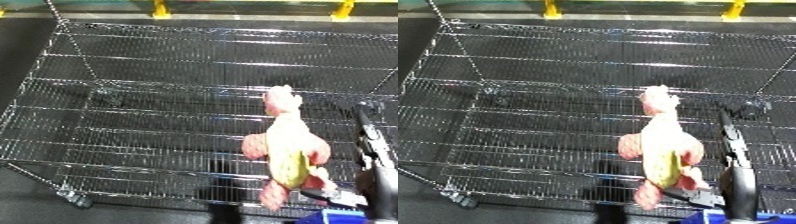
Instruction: Pick up the object and place it into the box
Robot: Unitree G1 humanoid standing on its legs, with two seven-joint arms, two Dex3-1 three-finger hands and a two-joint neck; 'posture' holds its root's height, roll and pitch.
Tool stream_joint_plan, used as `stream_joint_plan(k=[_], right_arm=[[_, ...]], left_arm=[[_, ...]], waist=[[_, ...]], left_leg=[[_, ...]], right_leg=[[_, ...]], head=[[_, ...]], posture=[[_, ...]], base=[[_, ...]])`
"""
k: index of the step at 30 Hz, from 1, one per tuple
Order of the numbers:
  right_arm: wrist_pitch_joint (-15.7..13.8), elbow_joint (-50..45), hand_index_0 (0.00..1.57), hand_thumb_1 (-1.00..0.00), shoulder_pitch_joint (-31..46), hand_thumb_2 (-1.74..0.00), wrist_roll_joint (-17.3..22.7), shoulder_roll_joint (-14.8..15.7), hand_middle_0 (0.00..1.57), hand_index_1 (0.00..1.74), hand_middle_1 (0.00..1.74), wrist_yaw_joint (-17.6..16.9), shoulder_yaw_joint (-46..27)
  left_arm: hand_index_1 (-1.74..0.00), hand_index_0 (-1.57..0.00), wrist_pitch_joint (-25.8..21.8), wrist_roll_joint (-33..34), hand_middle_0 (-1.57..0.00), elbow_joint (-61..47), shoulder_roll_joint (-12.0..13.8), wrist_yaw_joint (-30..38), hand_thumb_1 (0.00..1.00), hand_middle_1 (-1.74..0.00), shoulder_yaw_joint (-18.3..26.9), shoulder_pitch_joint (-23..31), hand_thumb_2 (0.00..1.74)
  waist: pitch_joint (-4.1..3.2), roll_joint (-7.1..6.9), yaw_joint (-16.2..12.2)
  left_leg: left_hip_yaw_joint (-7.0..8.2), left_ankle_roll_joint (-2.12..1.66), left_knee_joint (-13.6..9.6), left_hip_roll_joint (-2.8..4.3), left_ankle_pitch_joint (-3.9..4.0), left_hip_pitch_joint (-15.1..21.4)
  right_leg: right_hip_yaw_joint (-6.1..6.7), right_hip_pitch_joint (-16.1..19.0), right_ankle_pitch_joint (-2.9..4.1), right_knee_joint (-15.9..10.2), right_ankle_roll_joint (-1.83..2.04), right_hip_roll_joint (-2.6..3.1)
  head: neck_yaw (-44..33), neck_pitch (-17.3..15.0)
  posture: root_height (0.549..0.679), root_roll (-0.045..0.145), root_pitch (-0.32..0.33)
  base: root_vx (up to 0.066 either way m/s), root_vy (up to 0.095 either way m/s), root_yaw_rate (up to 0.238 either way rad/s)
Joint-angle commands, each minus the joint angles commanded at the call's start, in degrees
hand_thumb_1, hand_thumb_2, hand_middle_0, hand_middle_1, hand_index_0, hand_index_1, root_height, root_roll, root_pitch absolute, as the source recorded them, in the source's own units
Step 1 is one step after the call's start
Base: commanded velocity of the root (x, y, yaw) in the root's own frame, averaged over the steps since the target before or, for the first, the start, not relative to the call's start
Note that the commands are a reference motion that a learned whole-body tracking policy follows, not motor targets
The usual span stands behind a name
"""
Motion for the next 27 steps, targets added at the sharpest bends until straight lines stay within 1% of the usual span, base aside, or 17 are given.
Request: stream_joint_plan(k=[6, 11, 18, 23, 27], right_arm=[[0.96, 5.16, 0.0, 0.0, -3.67, 0.0, 1.37, -2.68, 0.0, 0.0, 0.0, 0.17, 1.96], [1.77, 10.36, 0.0, 0.0, -7.14, 0.0, 2.37, -4.64, 0.0, 0.0, 0.0, 0.17, 3.91], [3.24, 17.67, 0.0, 0.0, -11.46, 0.0, 0.32, -7.18, 0.0, 0.0, 0.0, -0.05, 6.73], [4.61, 23.04, 0.0, 0.0, -14.27, 0.0, -0.74, -7.93, 0.0, 0.0, 0.0, -0.28, 9.08], [5.96, 28.22, 0.0, 0.0, -16.68, 0.0, -1.51, -7.73, 0.0, 0.0, 0.0, -0.74, 11.15]], left_arm=[[-1.74, -1.57, -0.15, -0.75, -1.57, 0.47, 0.65, -0.03, 1.0, -1.74, -0.55, 0.27, 1.74], [-1.74, -1.57, -0.4, -1.21, -1.57, 0.5, 1.37, -0.17, 1.0, -1.74, -1.44, 0.23, 1.74], [-1.74, -1.57, -0.75, -1.74, -1.57, 0.51, 2.1, -0.15, 1.0, -1.74, -2.46, 0.63, 1.74], [-1.74, -1.57, -1.14, -2.14, -1.57, 0.55, 2.45, -0.17, 1.0, -1.74, -3.42, 1.01, 1.74], [-1.74, -1.57, -1.51, -2.33, -1.57, -0.12, 3.04, -0.33, 1.0, -1.74, -4.5, 1.13, 1.74]], waist=[[0.0, 0.23, 0.63], [0.0, 0.72, 1.18], [0.0, 1.58, 1.91], [0.0, 2.24, 2.41], [0.0, 2.88, 2.75]], left_leg=[[-0.19, -0.11, 0.02, -0.09, 0.14, -0.61], [-0.39, -0.19, 0.51, -0.23, 0.25, -1.55], [-0.76, -0.24, 0.83, -0.44, 0.33, -2.78], [-0.93, -0.3, 1.01, -0.47, 0.44, -3.71], [-1.02, -0.3, 1.35, -0.55, 0.44, -4.55]], right_leg=[[0.07, -0.84, 0.41, 0.11, 0.07, -0.2], [0.07, -1.89, 0.62, 0.67, 0.09, -0.35], [0.16, -3.34, 0.63, 1.36, 0.14, -0.37], [0.12, -4.34, 0.7, 1.75, 0.19, -0.43], [0.17, -5.22, 0.79, 2.12, 0.21, -0.41]], head=[[2.71, -0.28], [5.26, -0.88], [8.22, -2.33], [10.11, -1.85], [11.3, -3.16]], posture=[[0.615, 0.055, -0.234], [0.613, 0.055, -0.228], [0.611, 0.055, -0.215], [0.61, 0.054, -0.206], [0.609, 0.054, -0.197]], base=[[0.009, -0.02, 0.02], [0.006, -0.017, 0.028], [0.006, -0.009, 0.023], [0.006, -0.008, 0.014], [-0.002, -0.001, 0.007]])
